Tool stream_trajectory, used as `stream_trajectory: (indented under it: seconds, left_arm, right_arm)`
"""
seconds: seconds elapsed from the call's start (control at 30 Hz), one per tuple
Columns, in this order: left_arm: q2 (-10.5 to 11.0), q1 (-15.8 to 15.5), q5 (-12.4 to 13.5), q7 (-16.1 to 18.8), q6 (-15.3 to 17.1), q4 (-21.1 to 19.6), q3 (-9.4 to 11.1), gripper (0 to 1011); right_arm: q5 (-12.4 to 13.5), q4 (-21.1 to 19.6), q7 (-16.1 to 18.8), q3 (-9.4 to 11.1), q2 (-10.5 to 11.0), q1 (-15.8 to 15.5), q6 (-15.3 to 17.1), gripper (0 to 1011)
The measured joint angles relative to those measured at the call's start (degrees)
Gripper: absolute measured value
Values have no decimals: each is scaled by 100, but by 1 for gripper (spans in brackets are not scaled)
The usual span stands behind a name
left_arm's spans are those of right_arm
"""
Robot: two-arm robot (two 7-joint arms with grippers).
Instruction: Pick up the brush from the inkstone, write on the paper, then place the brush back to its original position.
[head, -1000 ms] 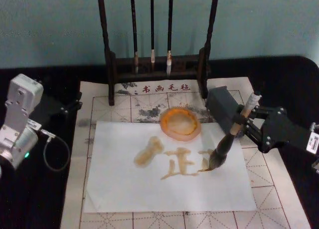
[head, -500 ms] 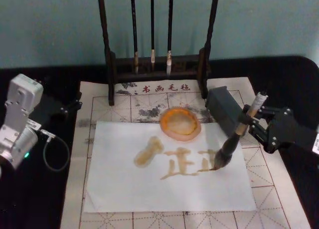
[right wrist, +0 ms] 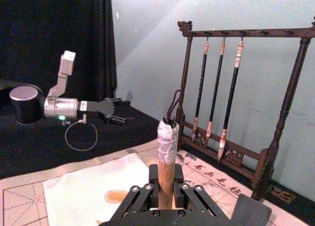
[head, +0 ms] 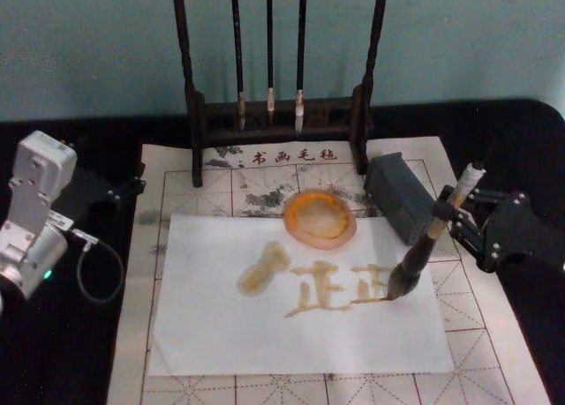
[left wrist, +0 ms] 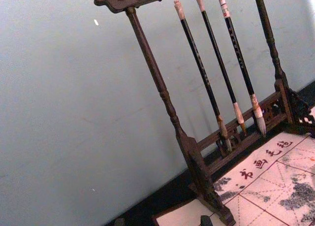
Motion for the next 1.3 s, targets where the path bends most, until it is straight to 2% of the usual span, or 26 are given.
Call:
stream_trajectory:
  seconds: [0.9,1.13,1.3]
  left_arm:
    - [0,0,0,0,0,0,0,1001]
    - [0,0,0,0,0,0,0,1001]
    - [0,0,0,0,0,0,0,1001]
  right_arm:
    - [-39,-166,-64,294,107,-301,-27,187]
    - [-52,-189,-57,342,99,-301,-52,187]
    - [32,-198,-47,369,40,-244,-47,187]
